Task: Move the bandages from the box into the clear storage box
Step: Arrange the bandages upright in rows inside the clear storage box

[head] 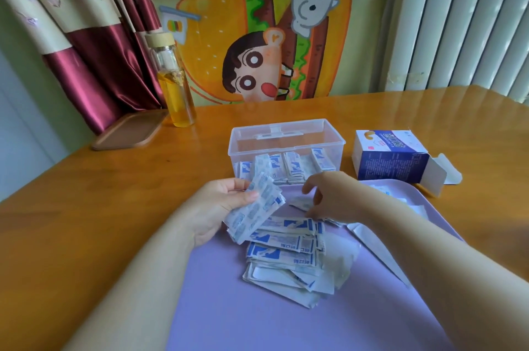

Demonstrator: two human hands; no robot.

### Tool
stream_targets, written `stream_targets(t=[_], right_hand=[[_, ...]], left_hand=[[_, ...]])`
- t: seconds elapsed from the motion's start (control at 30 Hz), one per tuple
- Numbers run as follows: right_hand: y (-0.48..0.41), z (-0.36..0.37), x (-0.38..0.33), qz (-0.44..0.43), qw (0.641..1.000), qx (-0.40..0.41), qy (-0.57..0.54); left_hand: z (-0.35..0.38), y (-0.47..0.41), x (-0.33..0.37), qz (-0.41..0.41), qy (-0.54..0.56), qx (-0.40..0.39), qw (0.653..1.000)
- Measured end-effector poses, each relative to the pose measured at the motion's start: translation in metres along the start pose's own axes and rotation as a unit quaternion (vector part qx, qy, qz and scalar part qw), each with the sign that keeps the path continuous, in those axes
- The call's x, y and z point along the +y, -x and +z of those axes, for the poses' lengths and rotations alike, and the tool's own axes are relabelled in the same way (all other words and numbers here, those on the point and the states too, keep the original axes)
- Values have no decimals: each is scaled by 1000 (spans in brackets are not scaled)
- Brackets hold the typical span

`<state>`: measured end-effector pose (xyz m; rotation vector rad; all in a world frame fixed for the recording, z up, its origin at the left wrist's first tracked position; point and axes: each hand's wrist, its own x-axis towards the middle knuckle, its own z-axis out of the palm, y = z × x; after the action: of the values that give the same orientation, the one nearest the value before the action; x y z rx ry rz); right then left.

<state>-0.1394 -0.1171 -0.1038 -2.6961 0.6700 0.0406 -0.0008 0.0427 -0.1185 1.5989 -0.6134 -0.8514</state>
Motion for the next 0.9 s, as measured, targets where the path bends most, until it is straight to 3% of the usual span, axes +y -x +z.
stream_targets(t=[0.37, 0.67, 0.9], right_hand=[[3, -5, 13, 12, 999, -44, -22], [7, -8, 13, 9, 996, -83, -4], [11, -12, 17, -7, 995, -73, -65]], left_hand=[[2, 3, -1, 0, -33, -10, 999], [0, 2, -2, 20, 2, 47, 999], [-2, 2, 3, 60, 63, 89, 992]])
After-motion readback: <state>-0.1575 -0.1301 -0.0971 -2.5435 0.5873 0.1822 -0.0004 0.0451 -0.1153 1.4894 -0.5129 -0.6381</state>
